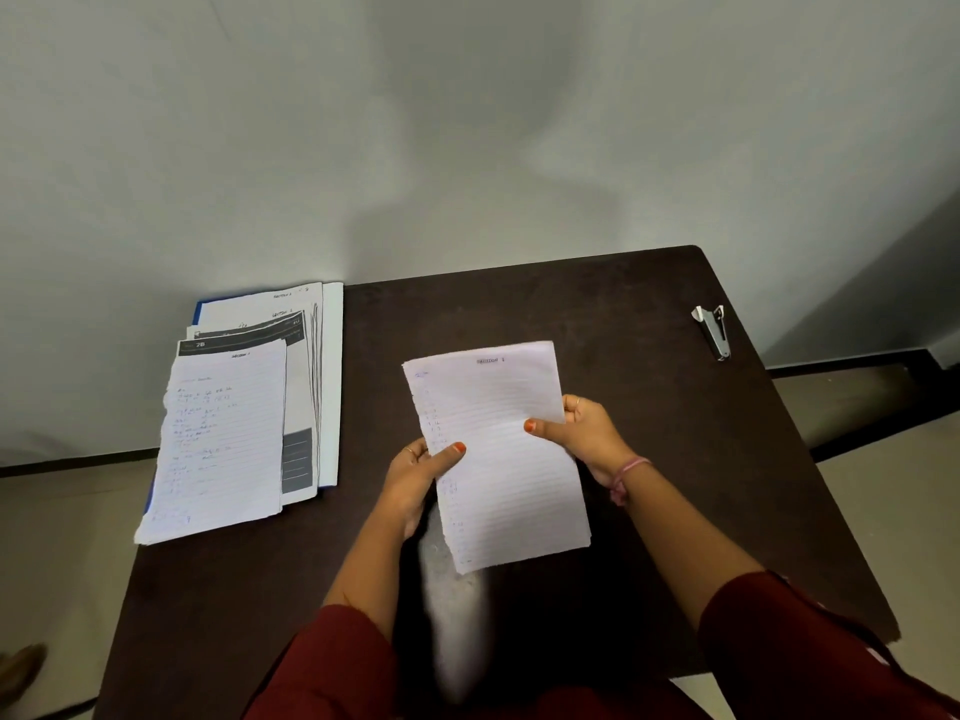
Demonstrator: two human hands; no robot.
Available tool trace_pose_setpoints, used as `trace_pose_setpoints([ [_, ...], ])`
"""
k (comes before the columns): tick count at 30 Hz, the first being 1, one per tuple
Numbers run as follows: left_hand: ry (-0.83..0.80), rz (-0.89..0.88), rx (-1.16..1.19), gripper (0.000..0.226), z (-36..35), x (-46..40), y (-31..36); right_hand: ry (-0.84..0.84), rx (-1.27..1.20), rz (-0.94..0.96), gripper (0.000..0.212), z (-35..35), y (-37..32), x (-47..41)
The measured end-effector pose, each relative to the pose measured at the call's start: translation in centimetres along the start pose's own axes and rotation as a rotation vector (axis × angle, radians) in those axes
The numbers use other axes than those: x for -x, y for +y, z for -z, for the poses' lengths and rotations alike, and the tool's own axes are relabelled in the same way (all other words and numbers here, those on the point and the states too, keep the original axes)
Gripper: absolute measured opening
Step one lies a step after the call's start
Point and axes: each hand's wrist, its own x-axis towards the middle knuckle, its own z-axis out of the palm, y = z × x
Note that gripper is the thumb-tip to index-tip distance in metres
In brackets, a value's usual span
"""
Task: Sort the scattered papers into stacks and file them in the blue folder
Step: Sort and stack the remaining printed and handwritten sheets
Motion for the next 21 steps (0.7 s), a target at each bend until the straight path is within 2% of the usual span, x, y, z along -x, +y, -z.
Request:
trace_pose_setpoints([
  [3,-0.025,-0.013,0.015,0.03,-0.5,0.6,0.0,0.044,0.0,0.057,0.028,-0.2,-0.3,0.5],
  [6,-0.018,-0.072,-0.051,0.029,-1.7,1.4,0.1,0.099,0.087,0.102,0.03,-0.9,-0.1,0.8],
  [12,0.194,-0.354,-0.263,0.027,-3.7,2.1,1.0,0.188,0.273,0.258,0.036,-1.8,-2.5,1.9],
  [17,0.263,-0.531,-0.123,0.021,-4.5,3.1,3.3,0.208,0.265,0.47,0.03,-2.1,-5.6,2.7],
  [21,0.287,-0.571,-0.073,0.027,-4.4,3.1,3.9,0.201,0.186,0.574,0.025,-2.5,-6.2,2.9],
])
